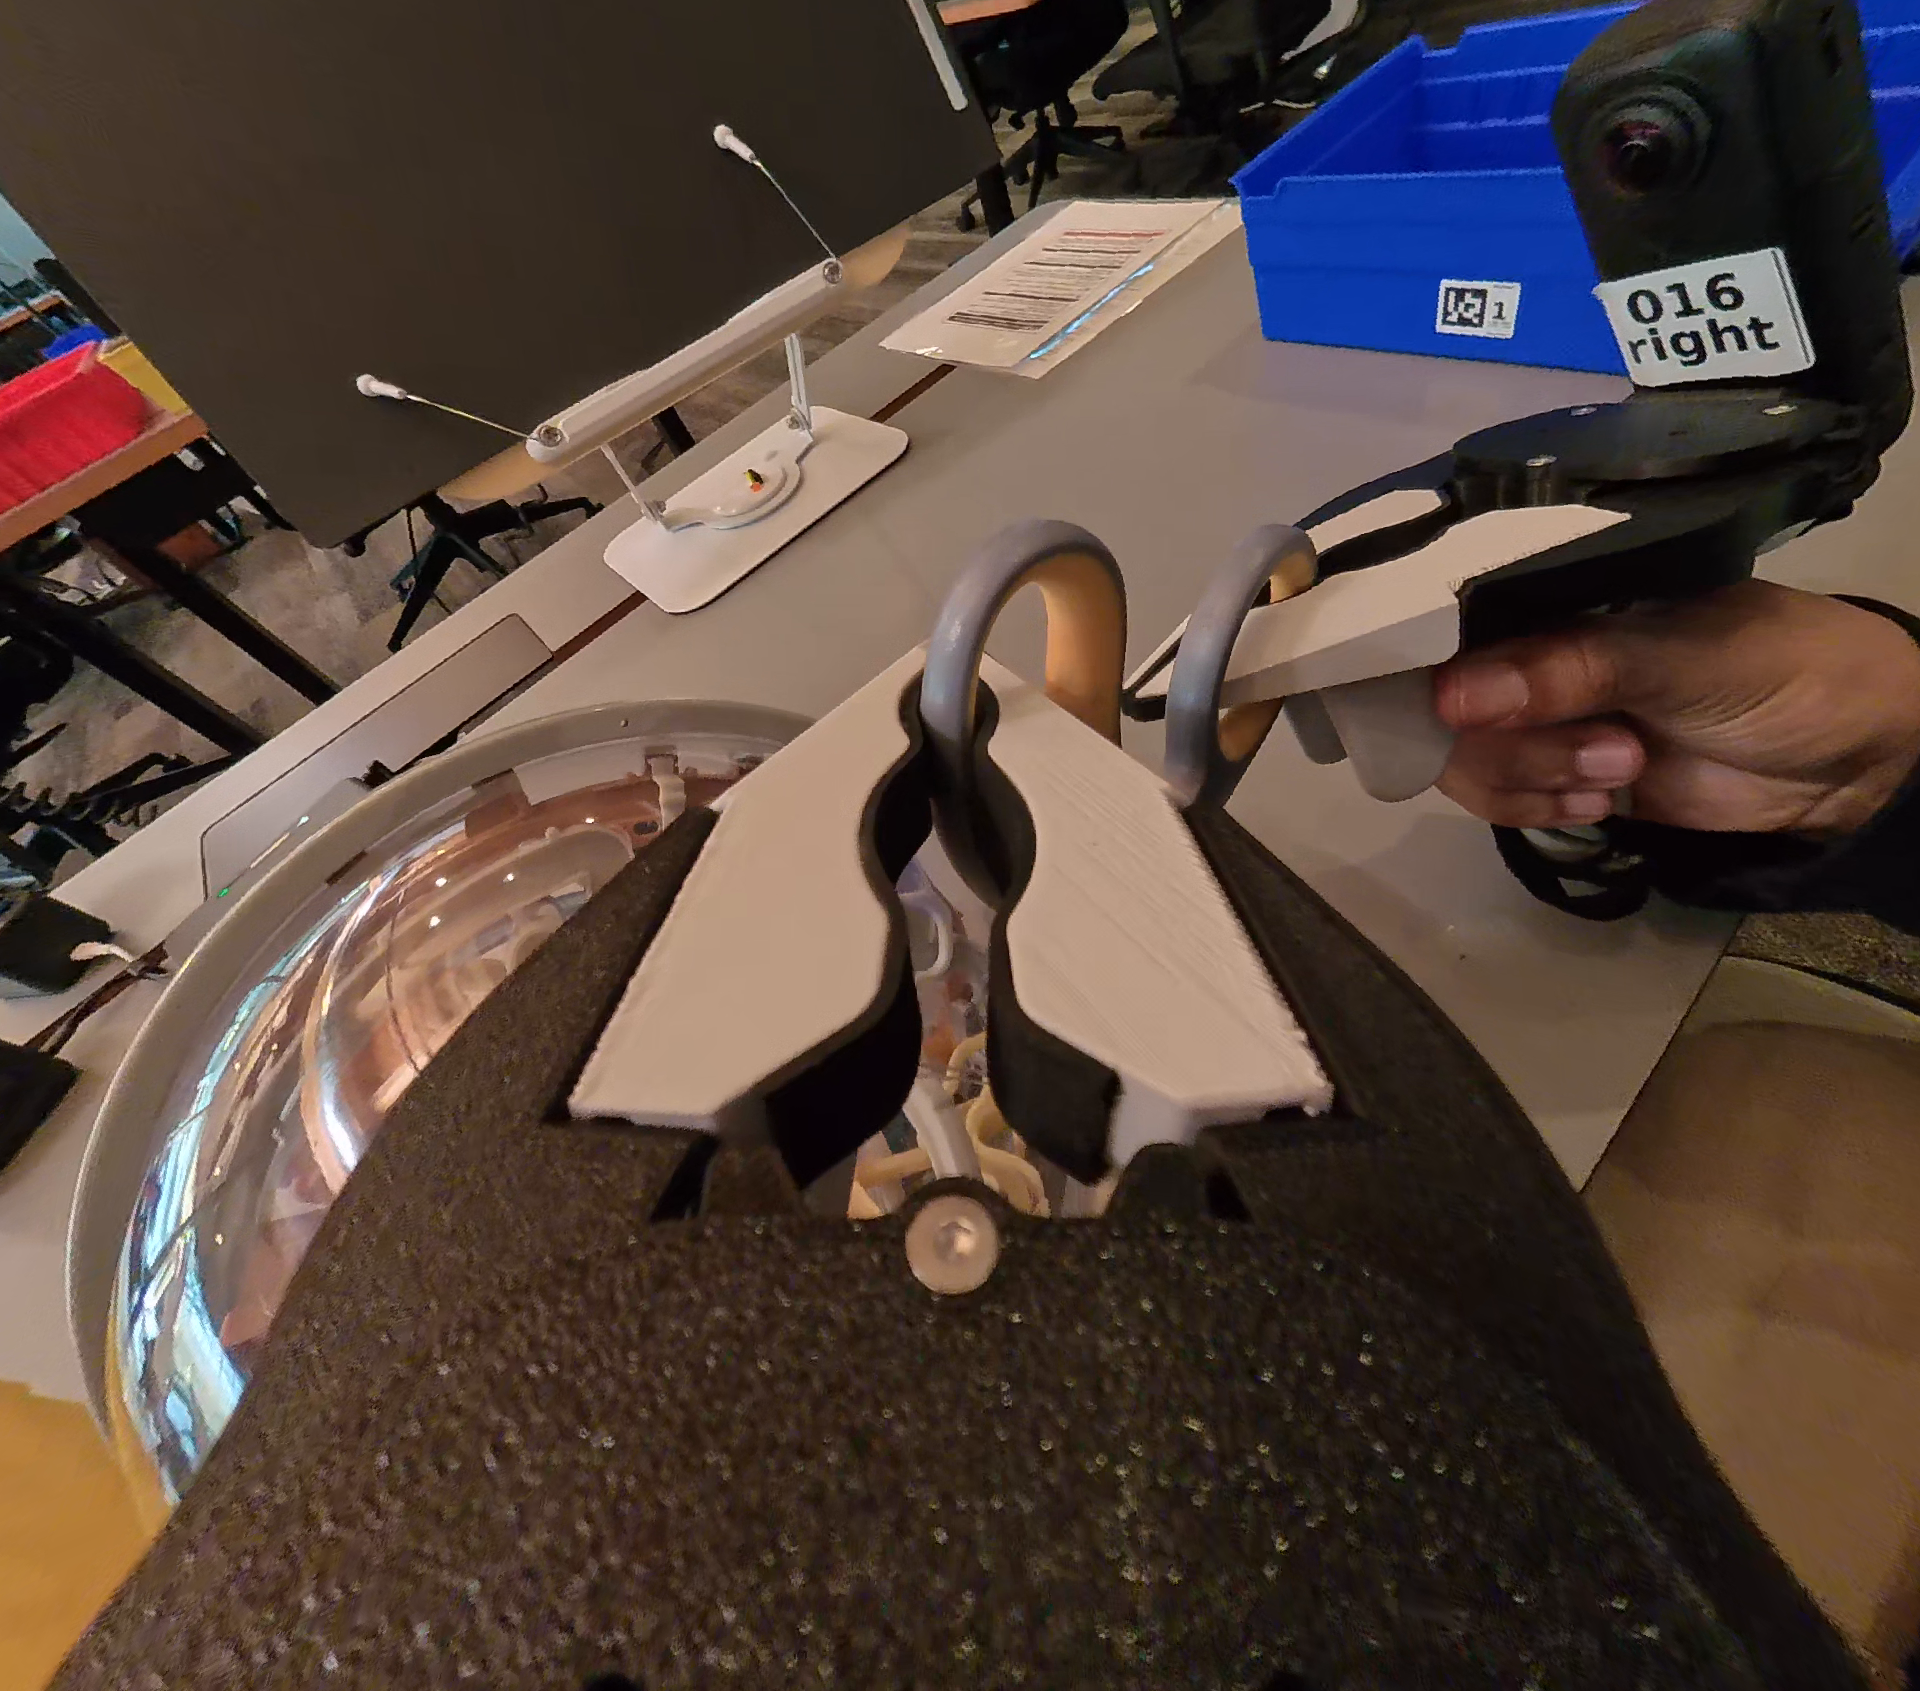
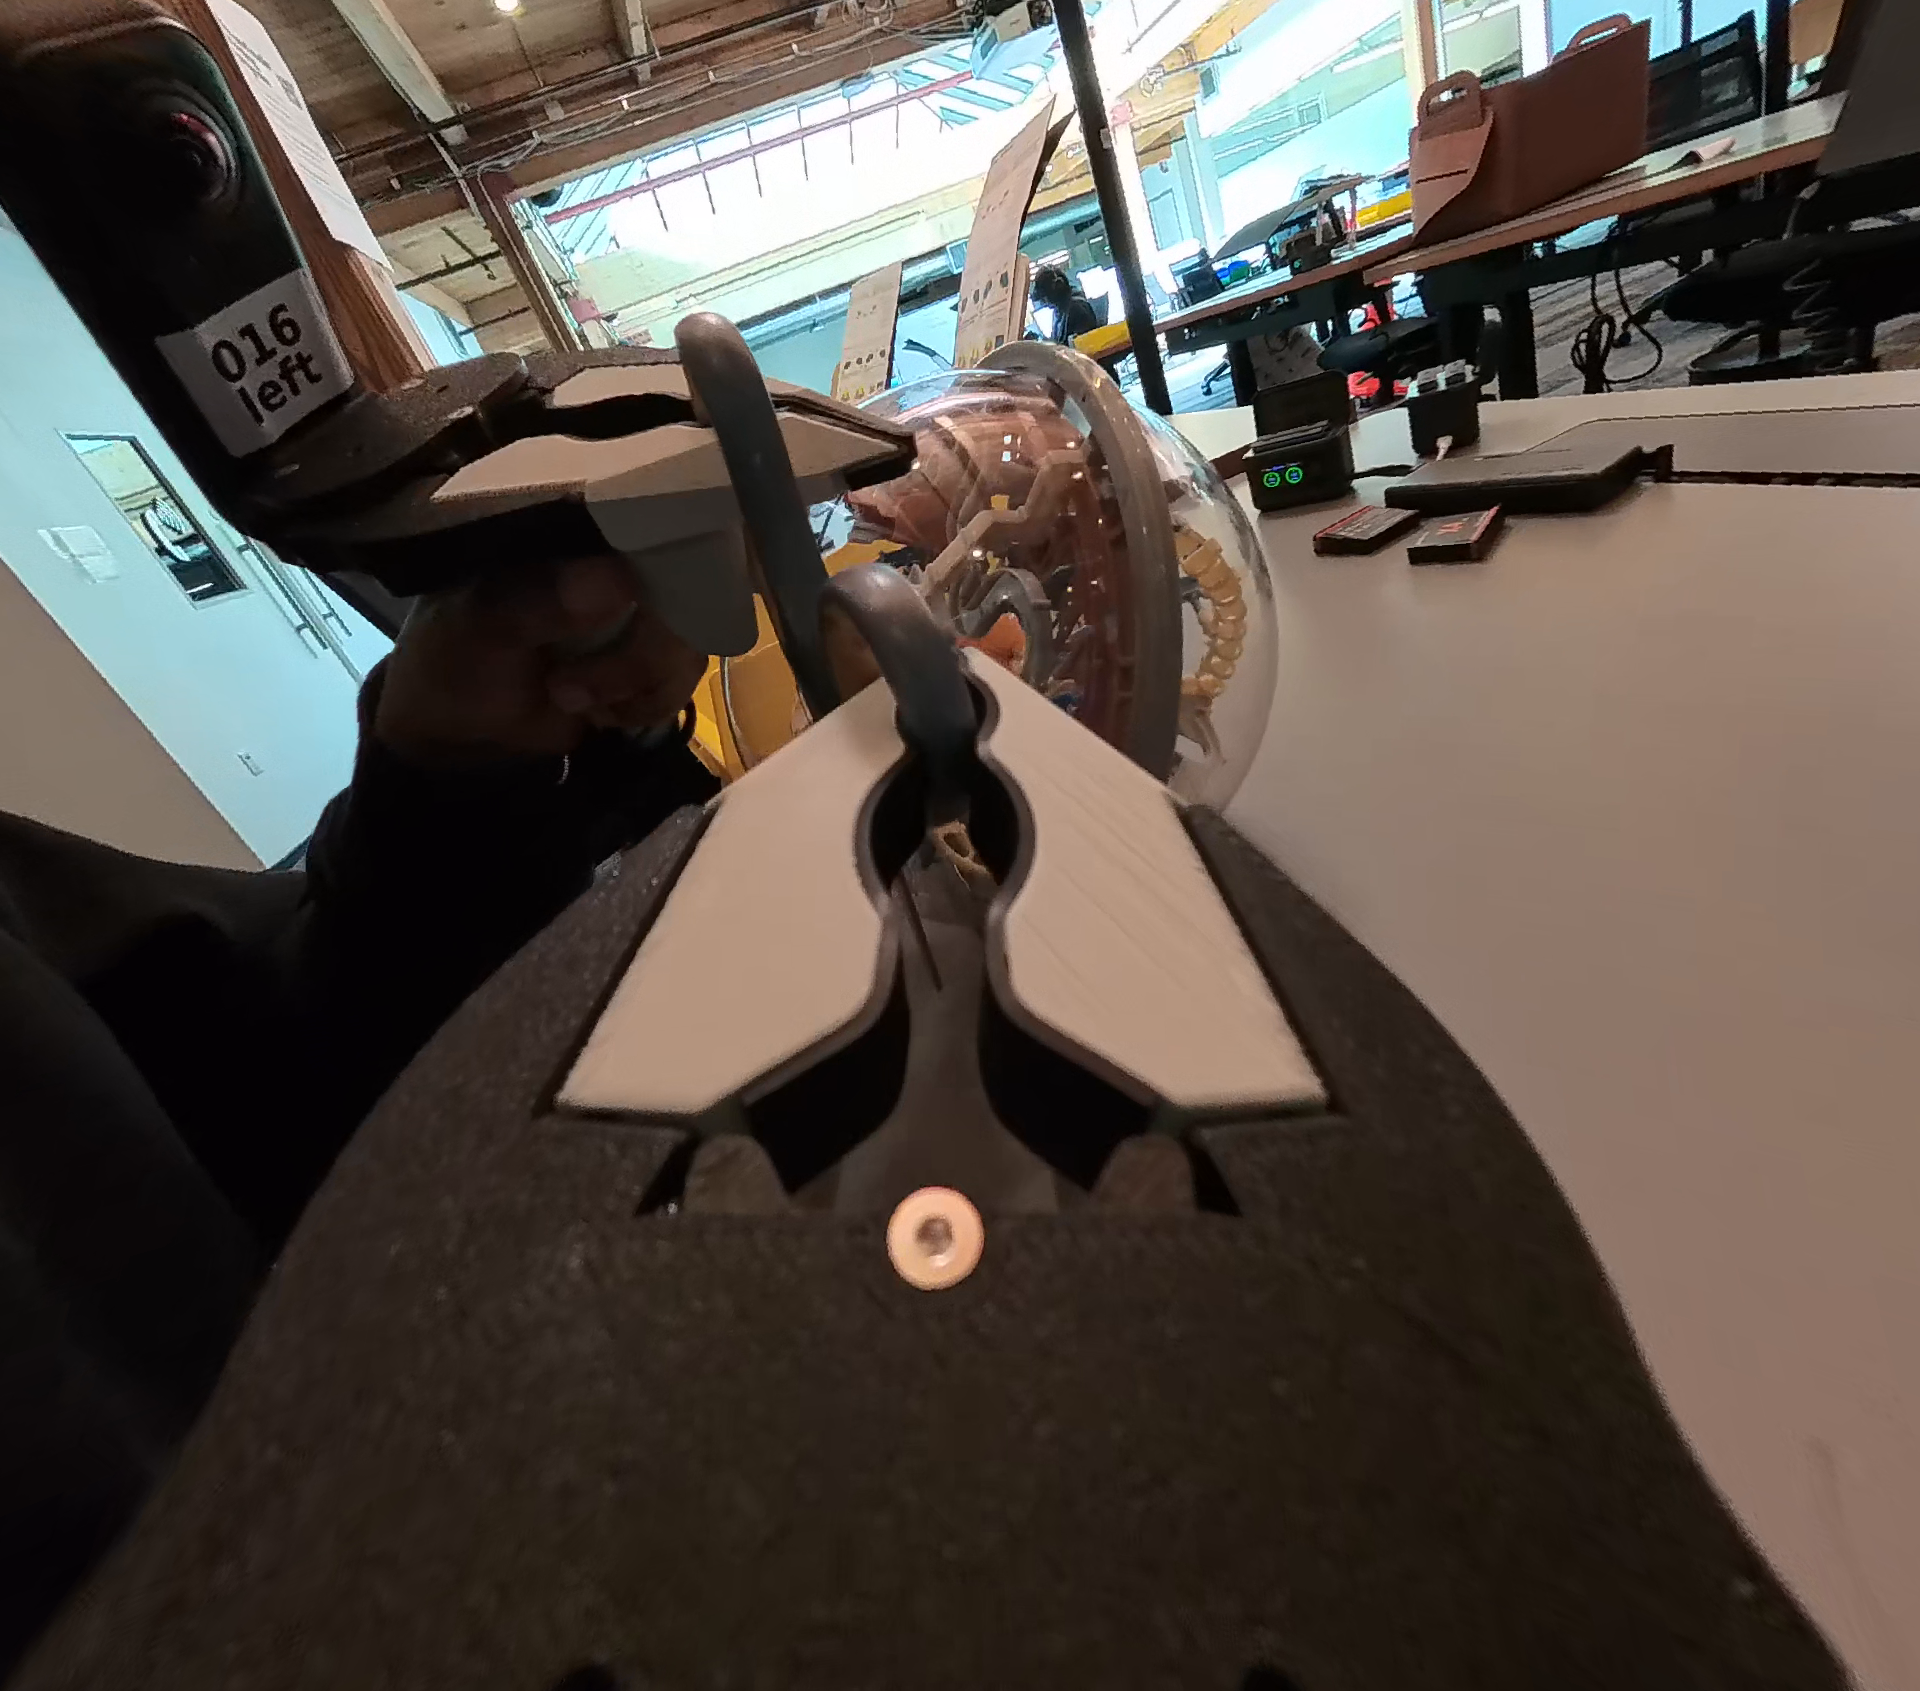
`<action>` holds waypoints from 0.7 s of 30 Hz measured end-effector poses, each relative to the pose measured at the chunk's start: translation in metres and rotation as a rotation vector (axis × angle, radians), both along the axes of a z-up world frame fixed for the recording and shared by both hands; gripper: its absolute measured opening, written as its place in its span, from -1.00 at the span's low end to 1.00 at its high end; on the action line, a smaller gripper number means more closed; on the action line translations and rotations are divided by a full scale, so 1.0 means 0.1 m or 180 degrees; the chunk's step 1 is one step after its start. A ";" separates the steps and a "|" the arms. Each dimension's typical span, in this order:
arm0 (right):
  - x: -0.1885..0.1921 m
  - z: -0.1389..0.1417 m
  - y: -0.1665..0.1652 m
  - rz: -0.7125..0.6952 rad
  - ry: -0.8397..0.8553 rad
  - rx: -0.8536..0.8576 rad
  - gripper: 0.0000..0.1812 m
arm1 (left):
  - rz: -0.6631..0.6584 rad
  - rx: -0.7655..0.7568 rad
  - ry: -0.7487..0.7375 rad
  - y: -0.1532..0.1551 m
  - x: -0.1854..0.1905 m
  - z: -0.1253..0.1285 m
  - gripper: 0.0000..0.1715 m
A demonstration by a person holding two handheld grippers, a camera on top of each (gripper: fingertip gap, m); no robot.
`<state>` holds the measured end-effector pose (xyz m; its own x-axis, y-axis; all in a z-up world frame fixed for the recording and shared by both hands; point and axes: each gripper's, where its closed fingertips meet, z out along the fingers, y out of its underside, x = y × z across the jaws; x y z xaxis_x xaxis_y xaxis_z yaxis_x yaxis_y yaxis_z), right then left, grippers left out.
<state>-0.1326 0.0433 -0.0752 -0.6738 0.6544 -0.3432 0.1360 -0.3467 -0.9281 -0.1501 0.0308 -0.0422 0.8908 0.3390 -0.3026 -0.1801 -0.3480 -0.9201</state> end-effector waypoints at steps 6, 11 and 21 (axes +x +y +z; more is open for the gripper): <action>0.00 -0.03 -0.06 0.0035 -0.0011 0.0073 -1.00 | 0.0013 -0.0060 0.0063 -0.01 -0.04 -0.02 -1.00; -0.02 -0.05 -0.08 0.0035 -0.0027 0.0091 -1.00 | -0.0004 -0.0087 0.0070 -0.01 -0.06 -0.03 -1.00; -0.01 -0.06 -0.11 0.0059 -0.0018 0.0144 -1.00 | -0.0067 -0.0139 0.0046 -0.02 -0.06 -0.05 -1.00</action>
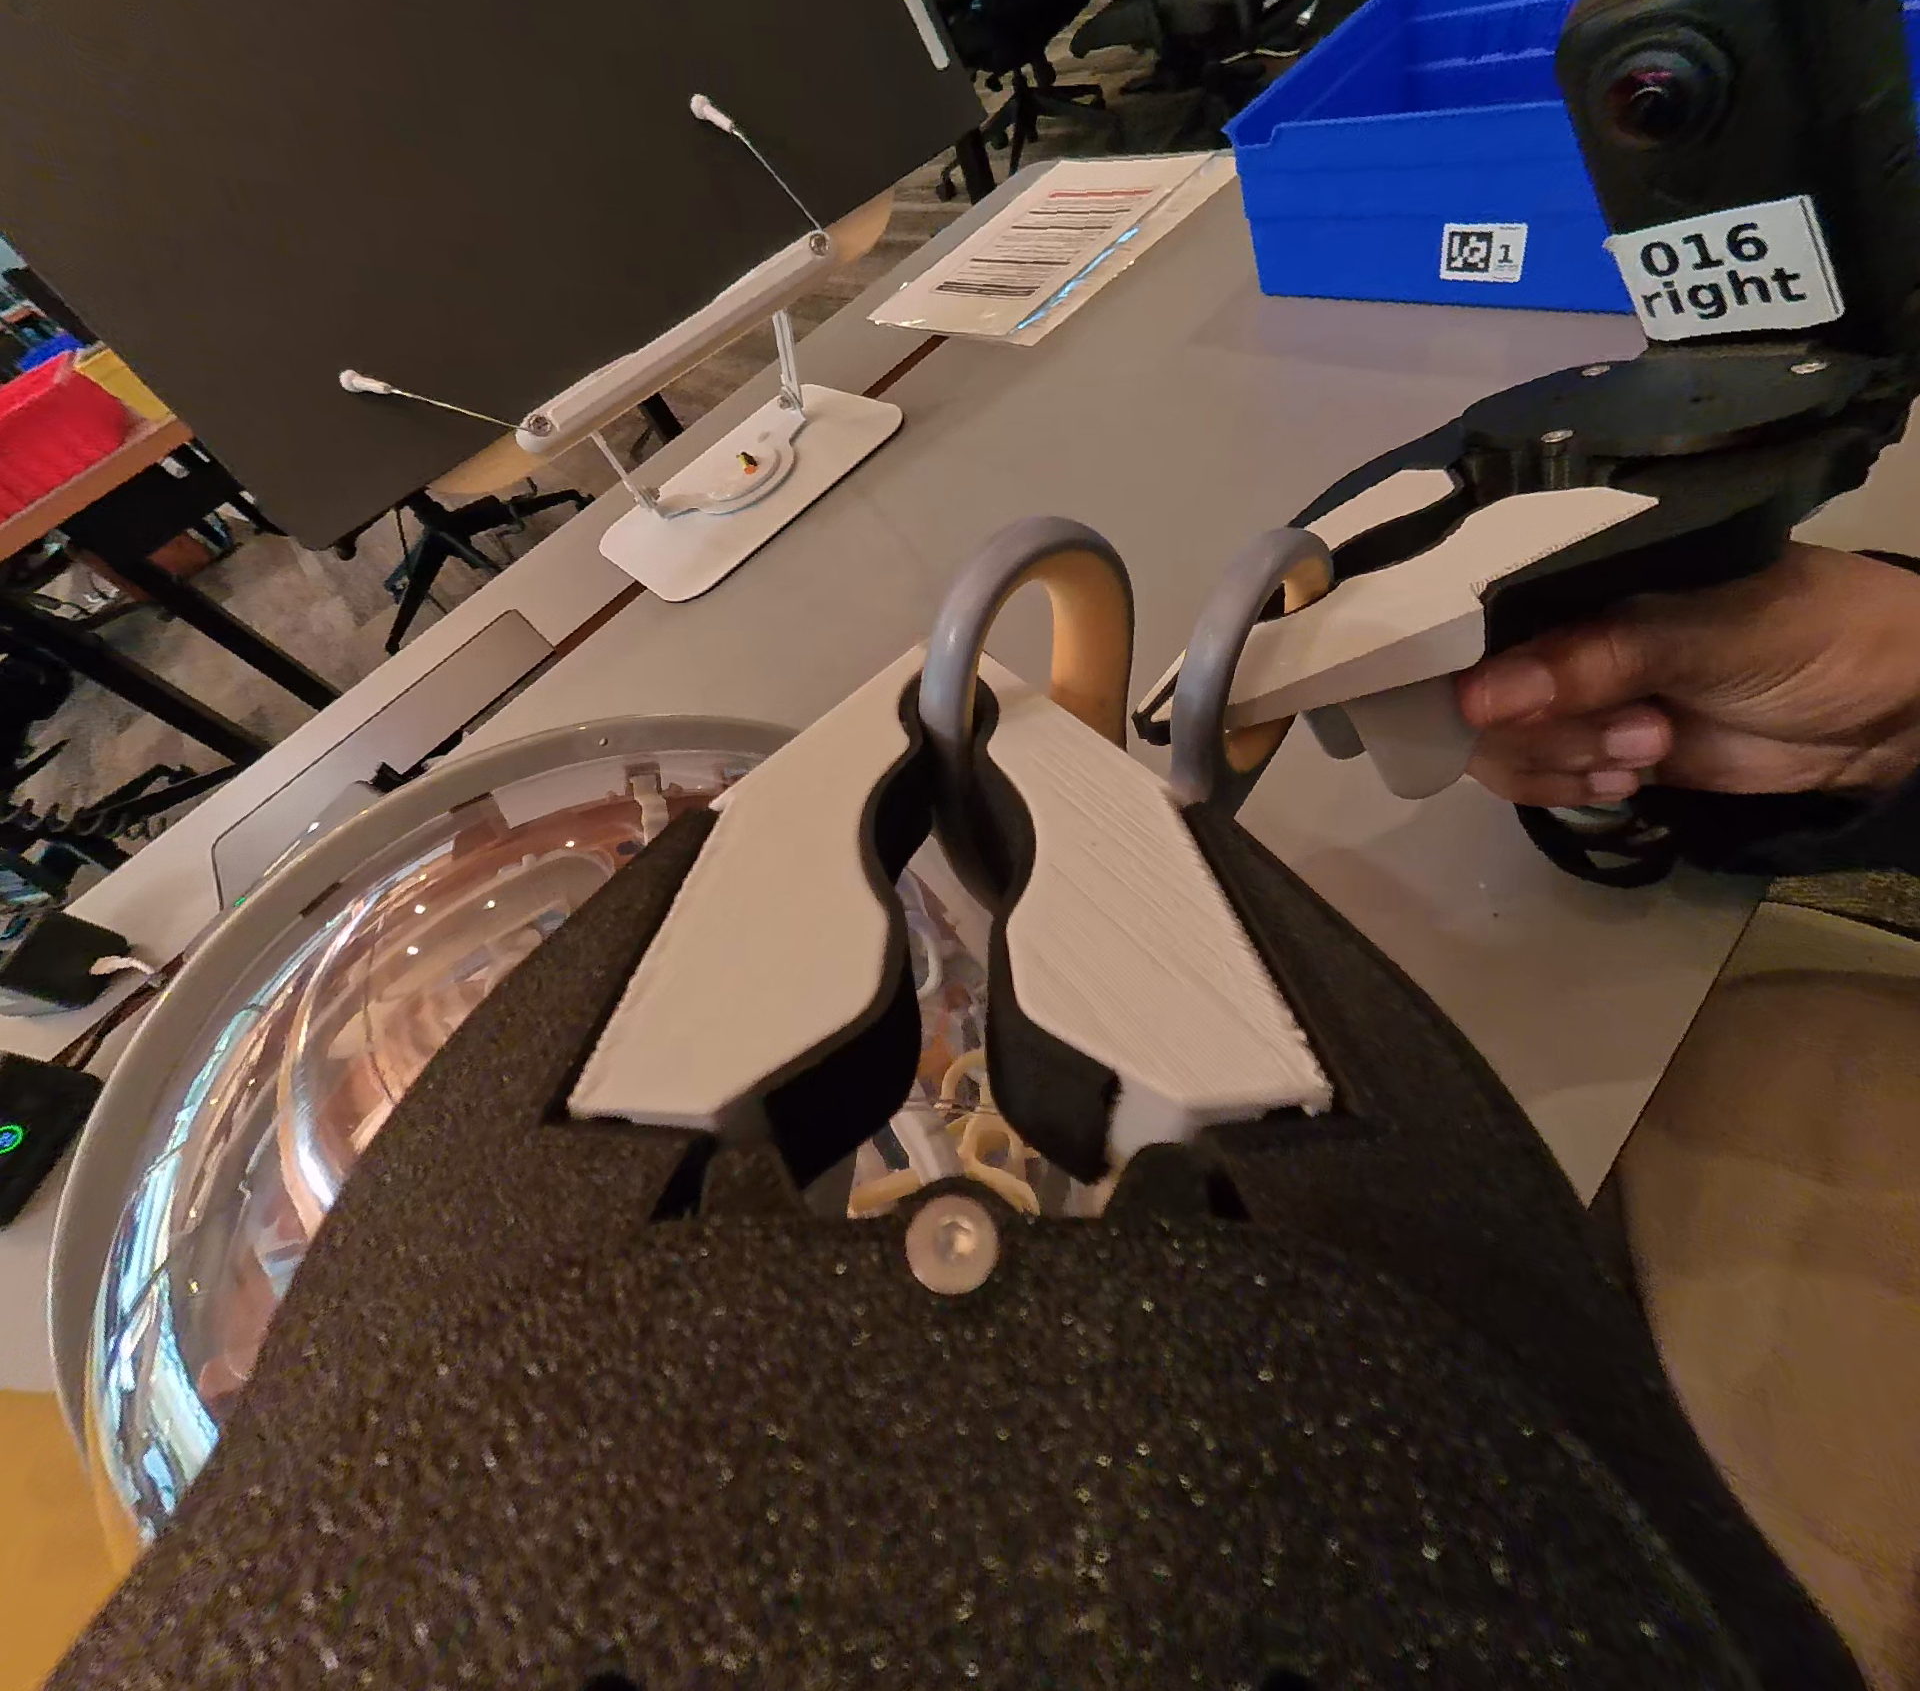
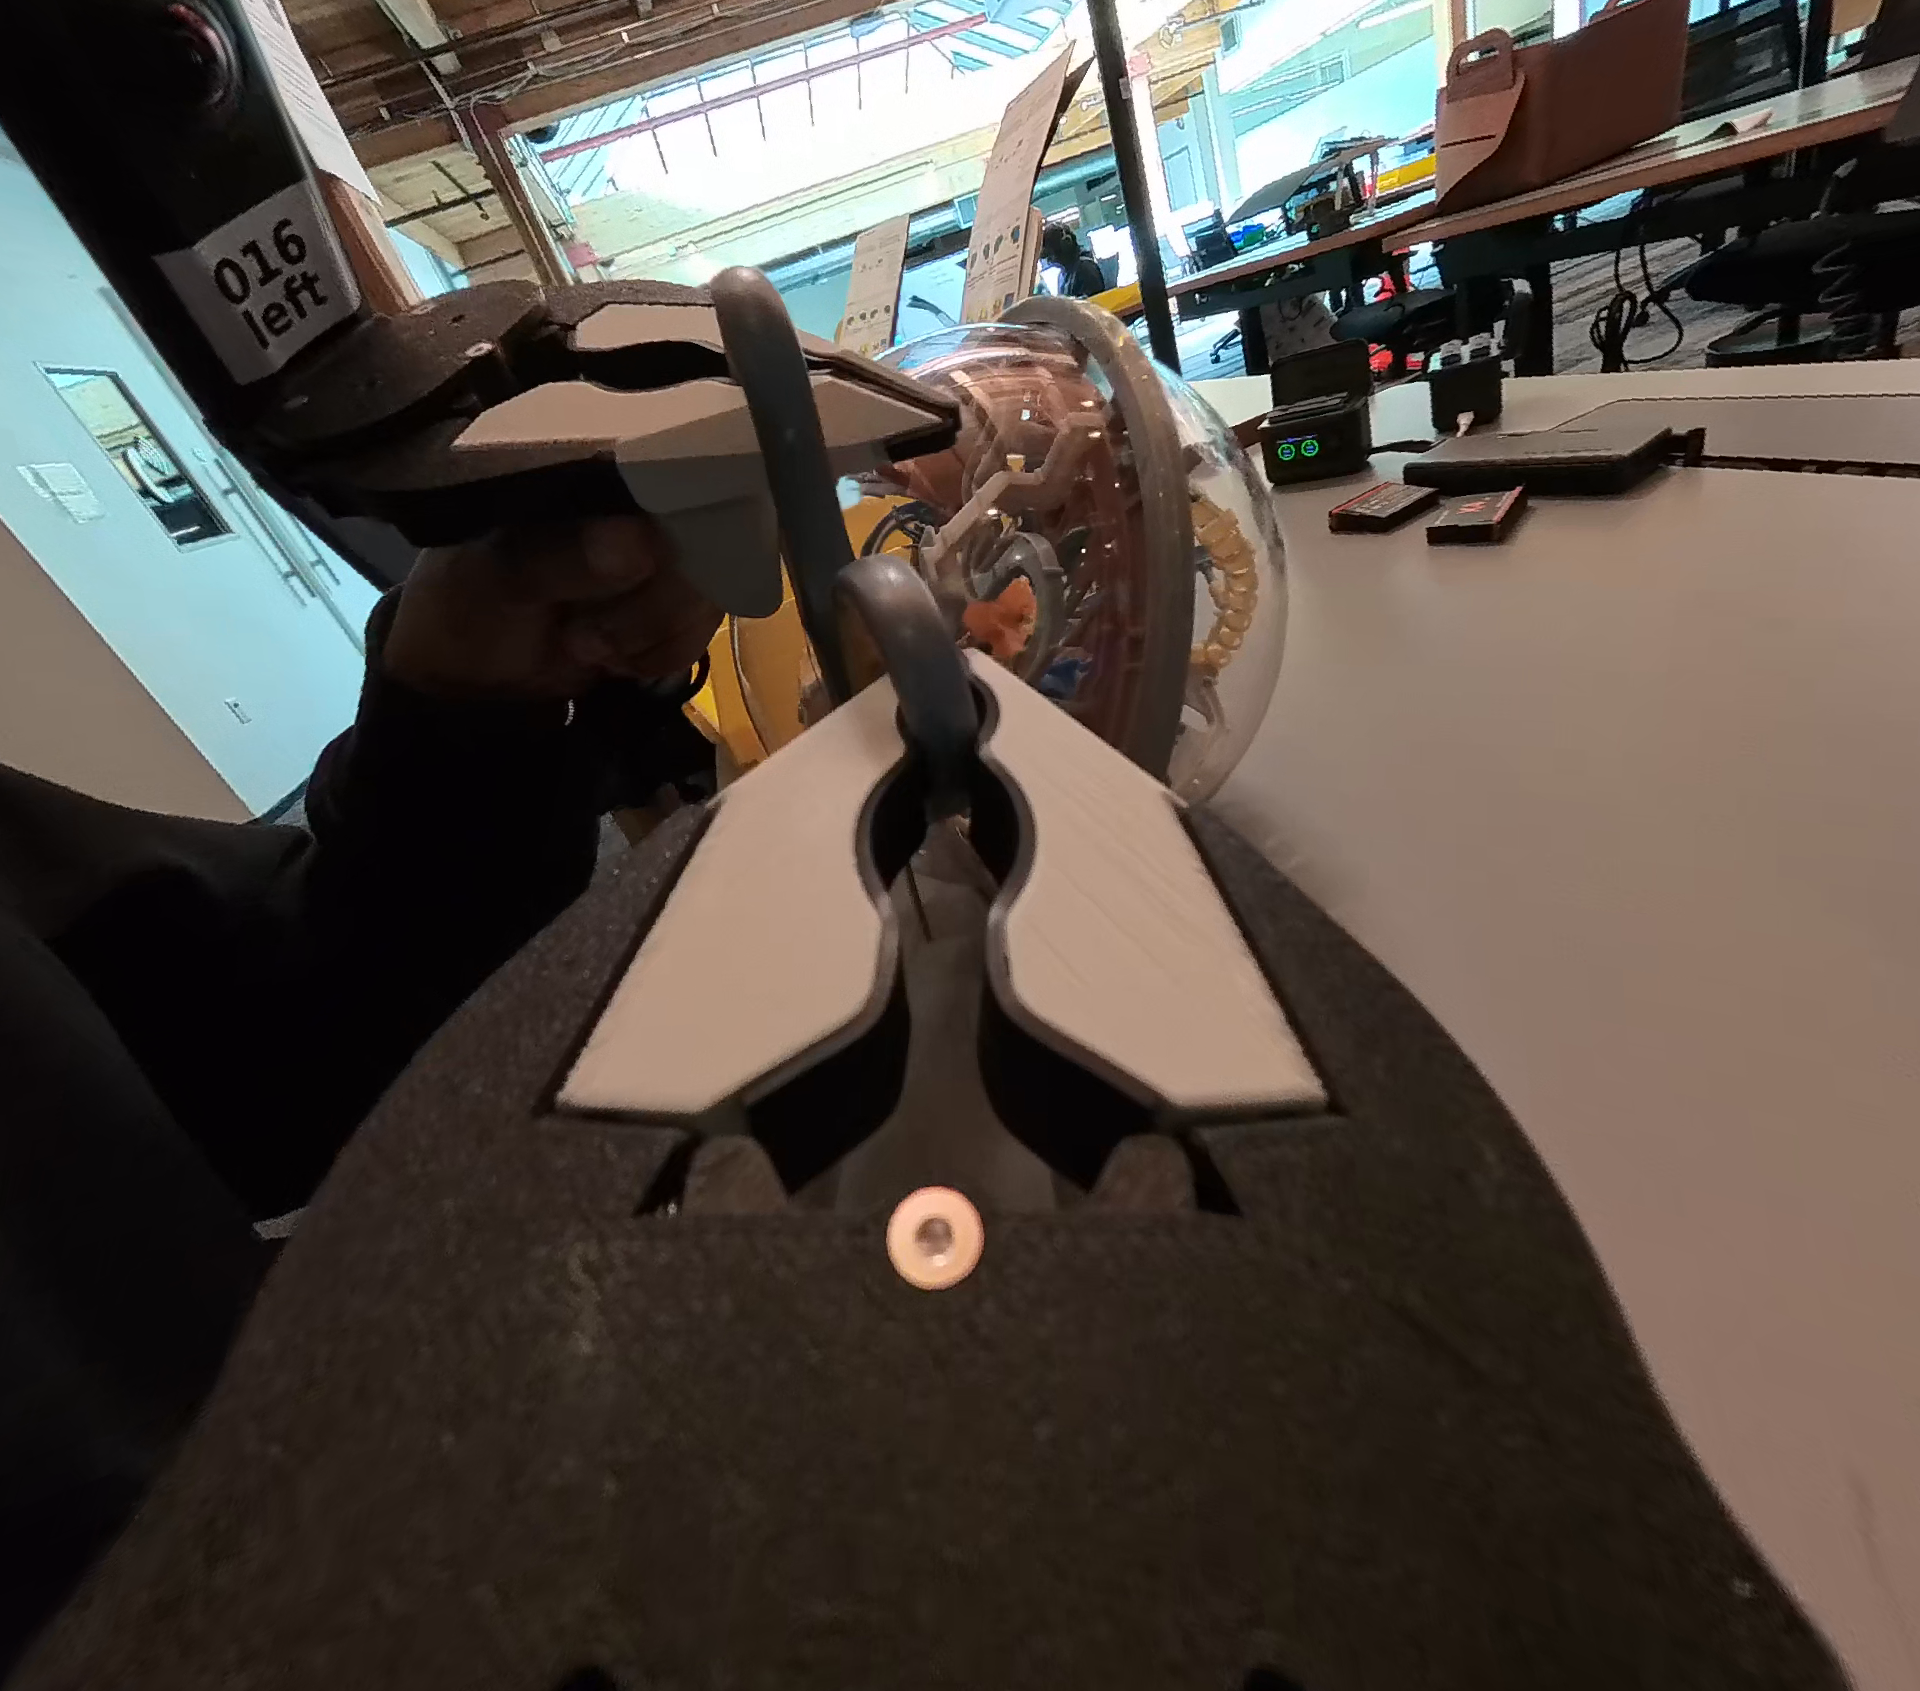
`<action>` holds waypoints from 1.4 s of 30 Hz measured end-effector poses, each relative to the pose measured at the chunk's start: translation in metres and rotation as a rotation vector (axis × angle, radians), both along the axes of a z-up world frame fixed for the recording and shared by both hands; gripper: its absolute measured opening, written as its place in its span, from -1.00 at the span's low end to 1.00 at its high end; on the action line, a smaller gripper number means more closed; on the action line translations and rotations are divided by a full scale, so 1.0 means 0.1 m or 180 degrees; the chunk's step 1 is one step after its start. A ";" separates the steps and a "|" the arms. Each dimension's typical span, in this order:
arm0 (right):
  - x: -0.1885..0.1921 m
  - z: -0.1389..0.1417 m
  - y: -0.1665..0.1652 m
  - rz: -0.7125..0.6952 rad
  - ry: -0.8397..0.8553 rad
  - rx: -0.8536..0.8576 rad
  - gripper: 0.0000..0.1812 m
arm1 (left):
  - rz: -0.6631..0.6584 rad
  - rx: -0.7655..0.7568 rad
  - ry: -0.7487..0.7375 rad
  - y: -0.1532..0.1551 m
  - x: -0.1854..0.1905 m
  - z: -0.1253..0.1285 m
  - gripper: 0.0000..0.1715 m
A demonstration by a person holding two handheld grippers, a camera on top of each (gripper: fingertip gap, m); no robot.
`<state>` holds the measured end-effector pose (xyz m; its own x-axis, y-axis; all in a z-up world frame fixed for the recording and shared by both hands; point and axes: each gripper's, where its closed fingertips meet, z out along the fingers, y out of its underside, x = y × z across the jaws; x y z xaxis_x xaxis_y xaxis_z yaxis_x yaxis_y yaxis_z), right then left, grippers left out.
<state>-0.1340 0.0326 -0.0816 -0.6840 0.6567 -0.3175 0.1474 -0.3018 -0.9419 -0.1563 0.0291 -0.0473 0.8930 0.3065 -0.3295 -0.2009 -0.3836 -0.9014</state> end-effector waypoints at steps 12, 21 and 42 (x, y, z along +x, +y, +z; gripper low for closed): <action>0.15 0.30 0.13 -0.0114 0.0309 0.0378 -1.00 | -0.0205 0.0069 0.0087 0.10 0.13 0.25 -1.00; 0.33 0.64 0.35 -0.0337 0.0496 0.0408 -1.00 | -0.0424 0.0075 0.0051 0.28 0.30 0.47 -1.00; 0.55 0.89 0.50 -0.0659 0.0646 0.0652 -1.00 | -0.0430 0.0368 -0.0089 0.30 0.62 0.43 -1.00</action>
<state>-0.0792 0.0823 0.0076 -0.5655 0.8240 -0.0362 -0.0936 -0.1077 -0.9898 -0.0944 0.0589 -0.0039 0.9370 0.2177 -0.2733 -0.2177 -0.2484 -0.9439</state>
